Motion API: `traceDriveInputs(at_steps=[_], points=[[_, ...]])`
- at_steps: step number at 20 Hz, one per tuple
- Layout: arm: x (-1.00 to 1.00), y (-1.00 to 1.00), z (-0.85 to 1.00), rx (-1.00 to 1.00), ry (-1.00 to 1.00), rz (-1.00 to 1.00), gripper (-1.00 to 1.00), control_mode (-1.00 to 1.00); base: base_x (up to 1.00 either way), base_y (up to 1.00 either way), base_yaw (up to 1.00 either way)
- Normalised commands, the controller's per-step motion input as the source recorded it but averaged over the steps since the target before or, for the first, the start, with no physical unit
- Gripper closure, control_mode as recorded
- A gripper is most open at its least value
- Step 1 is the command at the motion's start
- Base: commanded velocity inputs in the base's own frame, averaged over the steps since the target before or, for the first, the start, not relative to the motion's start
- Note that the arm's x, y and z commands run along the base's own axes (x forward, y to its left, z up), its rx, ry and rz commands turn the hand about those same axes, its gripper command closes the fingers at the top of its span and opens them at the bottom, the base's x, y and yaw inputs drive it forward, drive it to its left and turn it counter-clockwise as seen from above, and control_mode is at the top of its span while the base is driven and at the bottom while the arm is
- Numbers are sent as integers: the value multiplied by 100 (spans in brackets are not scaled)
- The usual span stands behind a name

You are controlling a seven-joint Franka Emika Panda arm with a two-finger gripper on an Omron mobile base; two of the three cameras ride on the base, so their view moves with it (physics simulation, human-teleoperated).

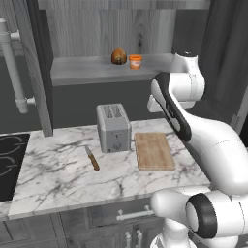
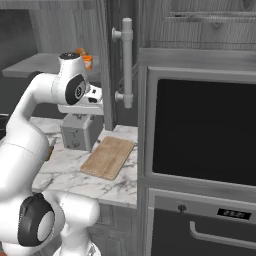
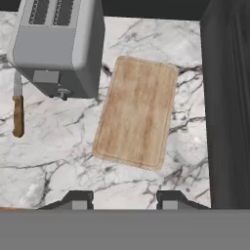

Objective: Pick the bread, place it on the cutting board, pick the jam, place it on the counter, and close the cabinet.

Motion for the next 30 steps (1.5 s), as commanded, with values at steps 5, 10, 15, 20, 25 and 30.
traceDriveInputs(at_steps=[5, 10, 15, 20, 25, 30], points=[[-5, 0, 4, 0, -14, 0, -100, -100, 0, 0, 0], [-16, 0, 19, -1, -31, 0, -100, -100, 0, 0, 0], [-15, 3, 26, -1, -30, 0, -100, -100, 0, 0, 0], [-14, 2, 31, 0, -25, 0, -100, -100, 0, 0, 0], [-21, 0, 45, 0, -13, 0, -100, -100, 0, 0, 0], [-6, 3, 52, 0, -3, 0, -100, -100, 0, 0, 0]])
